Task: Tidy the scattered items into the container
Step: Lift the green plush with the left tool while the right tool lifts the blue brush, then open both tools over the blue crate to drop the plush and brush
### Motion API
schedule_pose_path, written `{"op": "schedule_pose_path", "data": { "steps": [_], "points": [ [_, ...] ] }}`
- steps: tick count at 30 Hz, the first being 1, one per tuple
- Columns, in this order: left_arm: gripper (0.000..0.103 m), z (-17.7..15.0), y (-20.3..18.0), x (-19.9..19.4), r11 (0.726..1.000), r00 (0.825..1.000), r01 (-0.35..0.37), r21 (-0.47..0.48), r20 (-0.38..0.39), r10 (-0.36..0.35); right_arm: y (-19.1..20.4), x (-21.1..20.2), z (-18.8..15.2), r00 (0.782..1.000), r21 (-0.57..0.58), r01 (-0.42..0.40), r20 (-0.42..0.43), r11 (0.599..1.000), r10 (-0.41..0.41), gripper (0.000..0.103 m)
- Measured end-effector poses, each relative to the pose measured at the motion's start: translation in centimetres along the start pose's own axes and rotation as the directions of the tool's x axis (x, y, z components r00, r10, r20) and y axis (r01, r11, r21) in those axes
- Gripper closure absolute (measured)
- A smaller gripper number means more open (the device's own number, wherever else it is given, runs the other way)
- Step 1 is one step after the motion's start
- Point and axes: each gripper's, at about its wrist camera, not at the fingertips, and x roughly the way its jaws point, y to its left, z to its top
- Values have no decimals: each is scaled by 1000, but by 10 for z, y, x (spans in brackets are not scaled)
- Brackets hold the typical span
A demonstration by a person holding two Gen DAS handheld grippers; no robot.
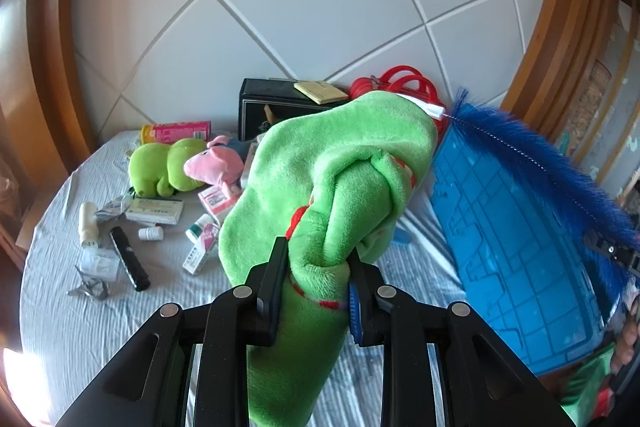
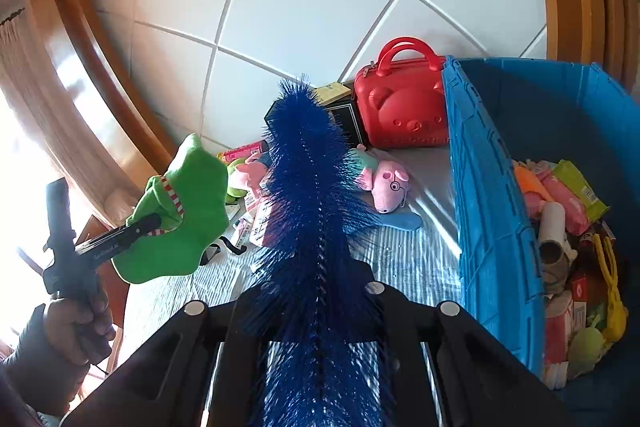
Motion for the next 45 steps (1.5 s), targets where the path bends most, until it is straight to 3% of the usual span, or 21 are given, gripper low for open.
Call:
{"op": "schedule_pose_path", "data": {
  "steps": [11, 18, 25, 33, 38, 45],
  "points": [
    [79, 35, -104, 6, 991, 995, 84, 105, 36, -88, -58, -55, 10, 997, 46, 22, 79, 999, -26, 92],
    [79, 55, -186, 10, 966, 983, 169, 194, 44, -180, -107, -88, 19, 989, 94, 63, 129, 994, -75, 92],
    [79, 72, -279, 12, 916, 955, 275, 290, 31, -296, -157, -123, 21, 974, 155, 119, 172, 981, -146, 92],
    [79, 66, -382, 15, 833, 908, 396, 386, -30, -418, -208, -154, 12, 954, 241, 190, 184, 952, -237, 92],
    [79, 59, -424, 19, 793, 882, 453, 407, -77, -465, -230, -165, 6, 943, 279, 228, 174, 933, -283, 92],
    [79, 48, -453, 28, 758, 862, 495, 425, -131, -489, -255, -173, 0, 930, 315, 265, 167, 911, -328, 92]
  ]
}}
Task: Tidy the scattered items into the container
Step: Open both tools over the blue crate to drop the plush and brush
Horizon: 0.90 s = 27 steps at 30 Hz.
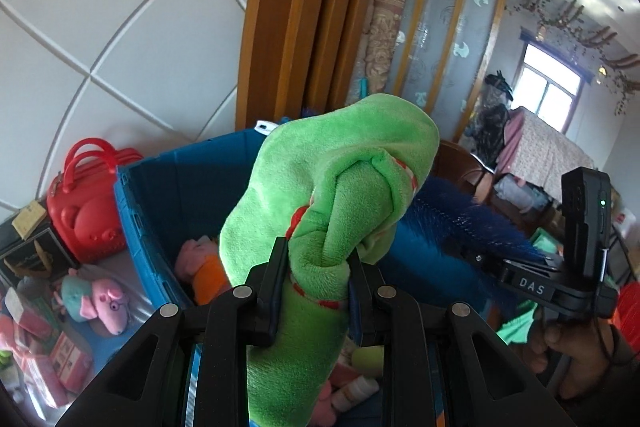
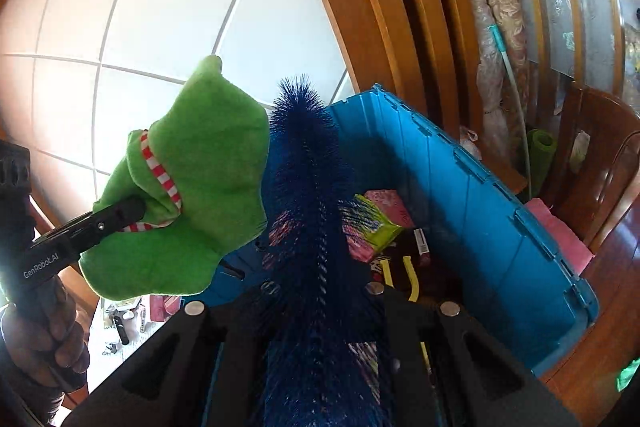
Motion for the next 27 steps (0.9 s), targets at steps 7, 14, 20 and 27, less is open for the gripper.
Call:
{"op": "schedule_pose_path", "data": {
  "steps": [7, 14, 20, 27],
  "points": [
    [31, 5, -13, 13, 999, 999, 39, 14, -13, -38, -17, 0, 5, 999, 12, 51, 16, 999, -51, 83],
    [1, 7, -7, 12, 1000, 1000, 7, 1, 24, -7, -24, -5, 8, 997, 33, 65, 43, 997, -66, 14],
    [1, -1, 13, 7, 999, 999, -29, -41, 16, 30, -16, 0, 7, 999, 21, 43, 32, 999, -43, 14],
    [1, -23, 44, -18, 992, 995, -98, -83, 15, 99, 18, 12, 5, 1000, -29, -15, 18, 999, 16, 14]
  ]
}}
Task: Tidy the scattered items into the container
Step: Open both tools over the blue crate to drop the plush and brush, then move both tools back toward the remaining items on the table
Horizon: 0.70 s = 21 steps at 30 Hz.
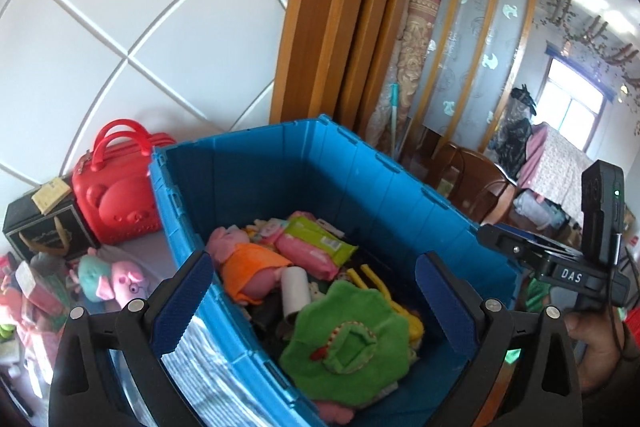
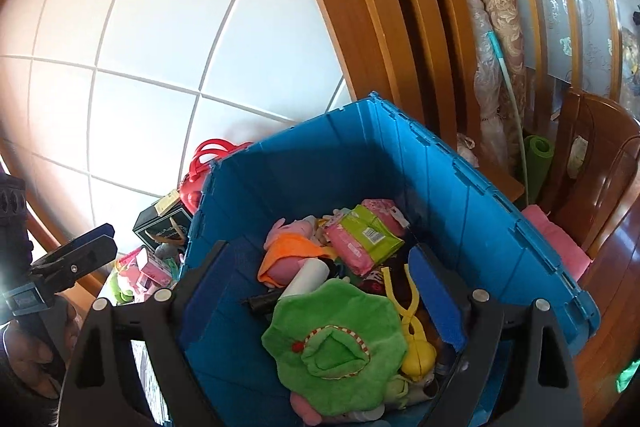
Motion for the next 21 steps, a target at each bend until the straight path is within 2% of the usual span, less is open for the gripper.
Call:
{"op": "schedule_pose_path", "data": {
  "steps": [9, 21],
  "points": [
    [1, -36, 70, -49, 988, 993, -114, -101, 15, 117, 68, 24, -6, 995, -86, -90, -40, 992, 87, 14],
    [1, -95, 179, -119, 943, 971, -234, -234, -4, 240, 181, 58, -31, 978, -183, -192, -120, 964, 172, 14]
  ]
}}
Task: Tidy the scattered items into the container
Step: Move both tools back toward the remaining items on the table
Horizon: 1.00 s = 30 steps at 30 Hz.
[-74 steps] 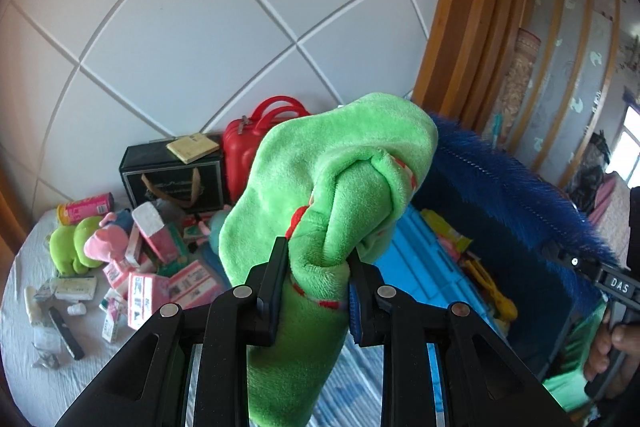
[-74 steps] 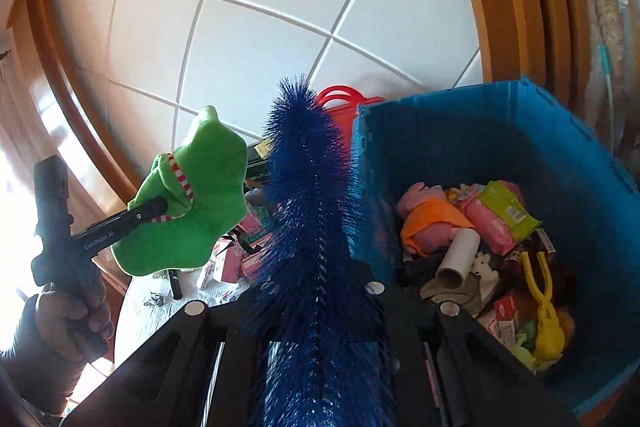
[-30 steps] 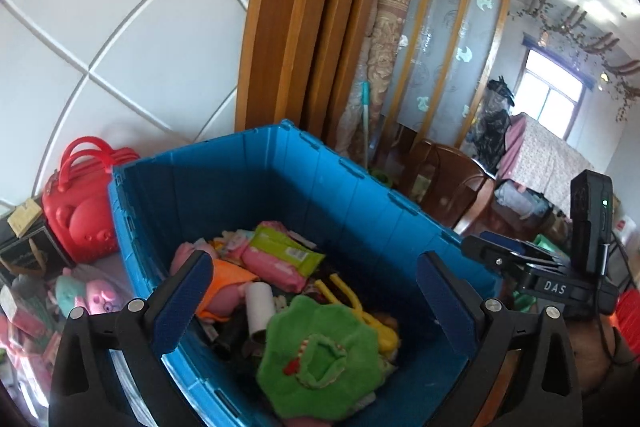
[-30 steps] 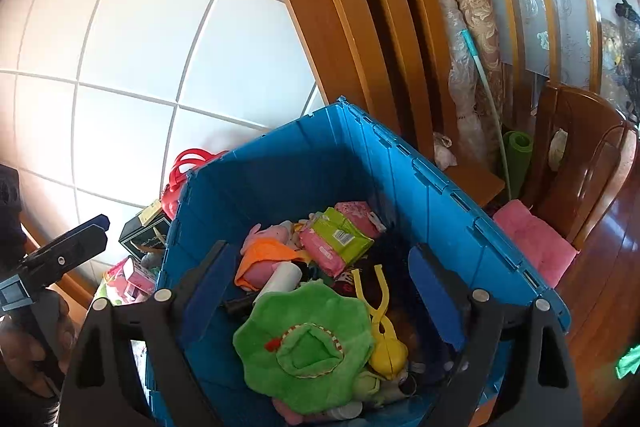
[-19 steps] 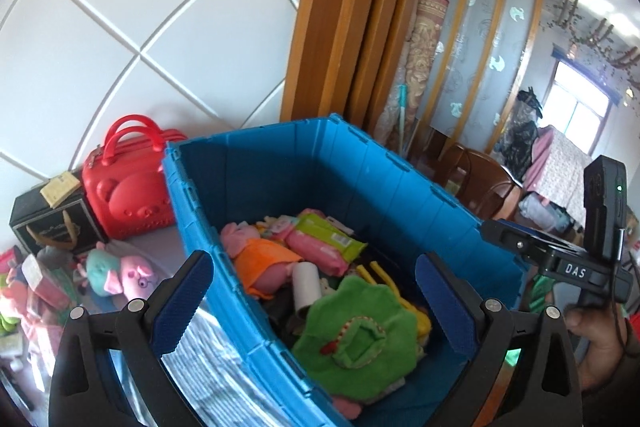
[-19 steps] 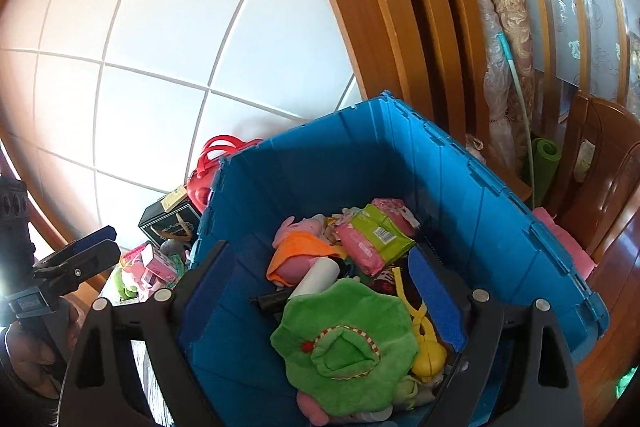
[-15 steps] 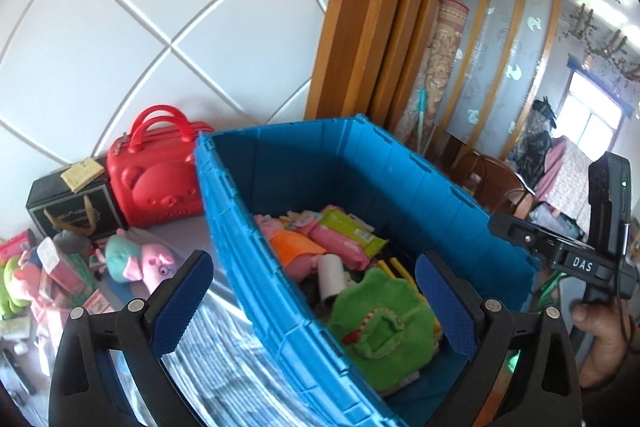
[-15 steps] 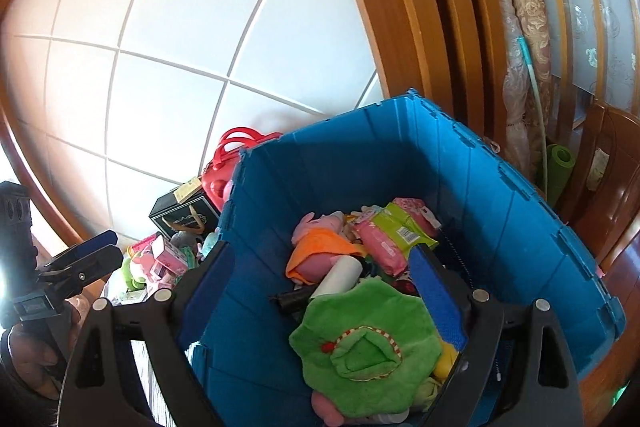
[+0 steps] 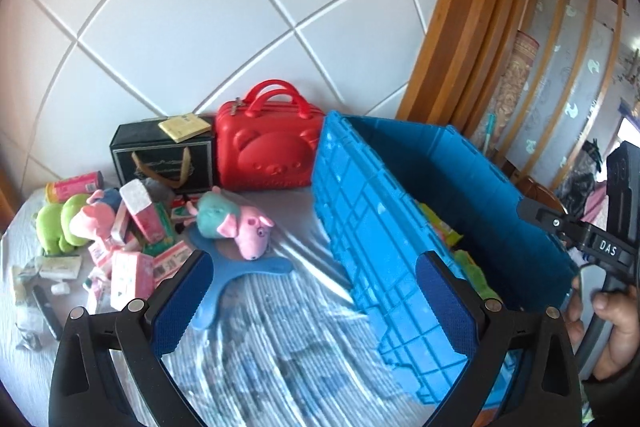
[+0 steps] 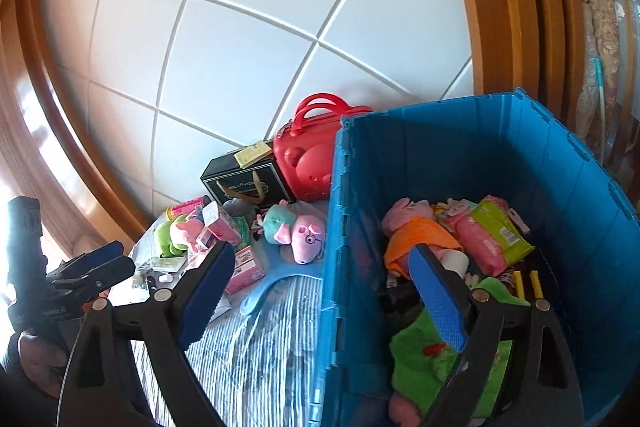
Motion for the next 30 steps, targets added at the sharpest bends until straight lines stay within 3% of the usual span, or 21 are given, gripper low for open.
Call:
{"op": "schedule_pose_path", "data": {
  "steps": [7, 13, 22, 30],
  "points": [
    [1, -27, 96, -14, 993, 995, -99, -70, -35, 96, 71, 40, -8, 998, -38, -31, -57, 999, 29, 14],
    [1, -58, 196, -23, 966, 981, -189, -178, -69, 179, 134, 84, -25, 992, -79, -68, -112, 995, 59, 14],
    [1, -104, 314, -18, 925, 946, -314, -212, -153, 286, 204, 156, -72, 975, -75, -90, -210, 993, 73, 14],
    [1, -143, 399, 11, 885, 913, -396, -244, -209, 351, 237, 178, -107, 965, -79, -60, -259, 995, 38, 14]
  ]
}}
